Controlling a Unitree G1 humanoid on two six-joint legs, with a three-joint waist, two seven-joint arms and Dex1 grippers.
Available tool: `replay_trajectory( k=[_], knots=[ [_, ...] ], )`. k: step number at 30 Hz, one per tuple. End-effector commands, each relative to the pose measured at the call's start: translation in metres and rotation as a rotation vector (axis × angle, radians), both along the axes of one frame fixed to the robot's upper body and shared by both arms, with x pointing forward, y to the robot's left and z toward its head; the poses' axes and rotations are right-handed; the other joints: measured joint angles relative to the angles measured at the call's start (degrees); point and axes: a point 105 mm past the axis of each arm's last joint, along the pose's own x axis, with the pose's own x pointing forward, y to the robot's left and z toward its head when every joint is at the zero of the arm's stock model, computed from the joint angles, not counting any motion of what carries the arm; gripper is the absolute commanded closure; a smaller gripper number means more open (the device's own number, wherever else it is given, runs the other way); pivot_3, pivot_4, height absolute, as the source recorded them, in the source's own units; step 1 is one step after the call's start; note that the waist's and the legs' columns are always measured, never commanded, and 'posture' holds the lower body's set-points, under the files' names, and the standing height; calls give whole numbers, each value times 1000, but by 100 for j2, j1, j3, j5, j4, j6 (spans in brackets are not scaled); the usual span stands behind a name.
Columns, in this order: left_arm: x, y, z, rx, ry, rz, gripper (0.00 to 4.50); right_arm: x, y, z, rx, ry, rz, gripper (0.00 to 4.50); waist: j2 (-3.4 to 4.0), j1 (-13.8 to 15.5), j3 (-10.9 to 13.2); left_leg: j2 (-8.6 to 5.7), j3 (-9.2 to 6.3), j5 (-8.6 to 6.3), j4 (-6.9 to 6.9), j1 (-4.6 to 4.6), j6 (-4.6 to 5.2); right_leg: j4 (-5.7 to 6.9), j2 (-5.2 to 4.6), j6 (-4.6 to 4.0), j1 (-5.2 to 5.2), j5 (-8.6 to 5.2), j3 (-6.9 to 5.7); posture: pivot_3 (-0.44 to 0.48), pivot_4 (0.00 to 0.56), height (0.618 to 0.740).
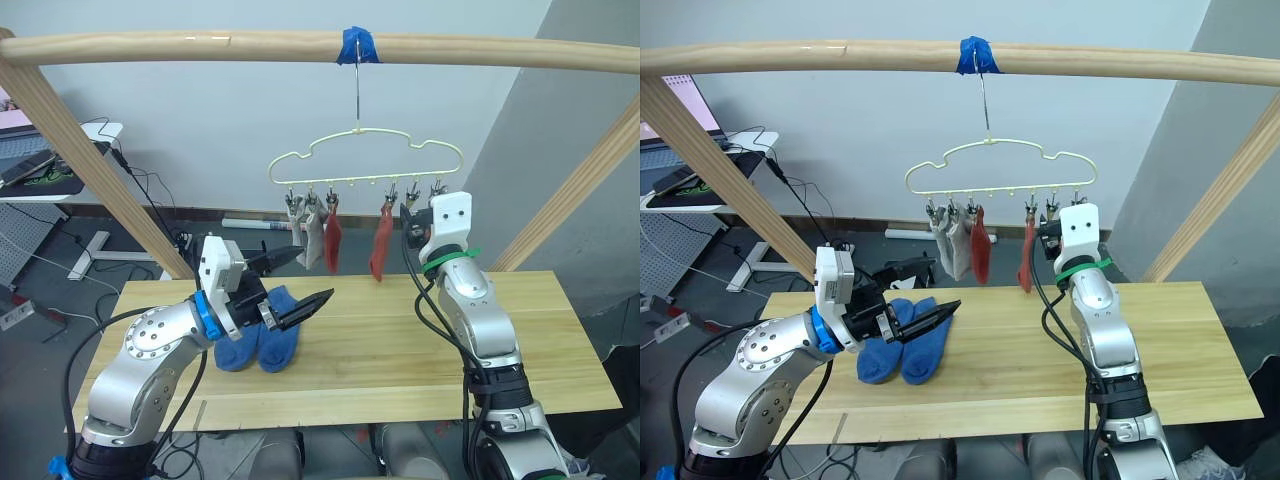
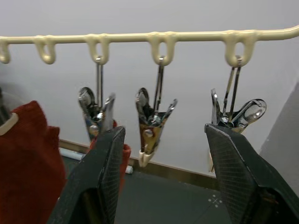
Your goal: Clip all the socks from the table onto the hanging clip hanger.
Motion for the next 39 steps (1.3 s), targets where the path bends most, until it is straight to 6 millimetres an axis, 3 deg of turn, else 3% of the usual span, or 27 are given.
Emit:
replay_trajectory(
  k=[1,23,26,28,39],
  knots=[
    [-2,-2,9,-1,-53,-8,0,1,3,16,16,-57,4,1678,0,0,0,0,-1,0,0,0,0,0,0,0,0,0,0,-58,146,740],
    [-2,-5,10,-7,-58,-2,0,15,18,21,39,-72,26,1678,0,10,0,0,-2,0,0,2,0,5,0,-1,1,3,-1,-49,148,740],
    [0,-4,10,-7,-60,6,0,16,19,20,59,-64,30,2246,0,10,0,0,-1,0,0,2,0,5,0,-1,1,3,0,-48,150,740],
    [0,-4,9,-7,-60,6,0,16,19,20,61,-61,28,2919,0,11,0,0,-2,0,0,2,0,5,1,-1,1,3,-1,-46,150,740],
    [-1,-3,6,-7,-57,9,0,16,21,20,63,-61,29,2919,0,14,0,0,-1,0,0,2,0,6,1,-1,1,3,0,-45,153,740]
  ],
)
